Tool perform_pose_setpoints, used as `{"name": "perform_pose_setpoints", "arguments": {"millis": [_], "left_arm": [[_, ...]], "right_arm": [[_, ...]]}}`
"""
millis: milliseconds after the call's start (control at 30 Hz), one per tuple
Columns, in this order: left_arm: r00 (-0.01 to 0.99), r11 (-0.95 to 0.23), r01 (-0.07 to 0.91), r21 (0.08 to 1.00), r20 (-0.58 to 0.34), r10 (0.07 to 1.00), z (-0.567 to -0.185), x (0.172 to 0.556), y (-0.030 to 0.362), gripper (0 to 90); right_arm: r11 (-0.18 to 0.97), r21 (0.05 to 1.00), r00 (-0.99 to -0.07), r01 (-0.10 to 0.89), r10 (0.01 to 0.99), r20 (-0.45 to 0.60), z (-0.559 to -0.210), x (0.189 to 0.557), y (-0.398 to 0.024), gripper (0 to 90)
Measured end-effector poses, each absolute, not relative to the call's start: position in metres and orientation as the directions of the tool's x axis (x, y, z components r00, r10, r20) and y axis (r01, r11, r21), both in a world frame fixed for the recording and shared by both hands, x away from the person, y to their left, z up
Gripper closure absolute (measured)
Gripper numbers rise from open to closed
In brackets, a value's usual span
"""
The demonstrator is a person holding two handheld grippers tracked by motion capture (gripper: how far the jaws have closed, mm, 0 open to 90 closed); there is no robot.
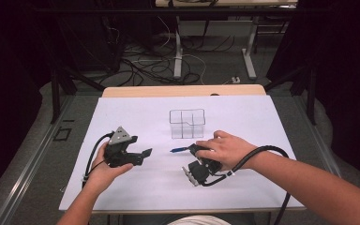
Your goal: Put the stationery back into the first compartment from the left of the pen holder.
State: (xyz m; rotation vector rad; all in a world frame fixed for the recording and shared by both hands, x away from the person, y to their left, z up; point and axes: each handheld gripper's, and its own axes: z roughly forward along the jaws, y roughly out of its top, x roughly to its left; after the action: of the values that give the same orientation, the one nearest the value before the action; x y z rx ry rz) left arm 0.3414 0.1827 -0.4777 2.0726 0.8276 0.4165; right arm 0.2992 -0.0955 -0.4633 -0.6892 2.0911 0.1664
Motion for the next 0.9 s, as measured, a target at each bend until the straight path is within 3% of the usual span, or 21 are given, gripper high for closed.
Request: {"name": "perform_pose_setpoints", "arguments": {"millis": [500, 900], "left_arm": [[0.826, -0.590, 0.245, 0.769, 0.153, 0.543, -0.470, 0.339, 0.147, 39.3], [0.869, -0.713, 0.142, 0.686, 0.259, 0.421, -0.465, 0.340, 0.124, 39.7]], "right_arm": [[0.837, -0.124, -0.464, -0.532, -0.411, -0.785, -0.462, 0.302, -0.096, 79.8], [0.842, -0.118, -0.469, -0.527, -0.404, -0.785, -0.459, 0.301, -0.096, 79.8]]}}
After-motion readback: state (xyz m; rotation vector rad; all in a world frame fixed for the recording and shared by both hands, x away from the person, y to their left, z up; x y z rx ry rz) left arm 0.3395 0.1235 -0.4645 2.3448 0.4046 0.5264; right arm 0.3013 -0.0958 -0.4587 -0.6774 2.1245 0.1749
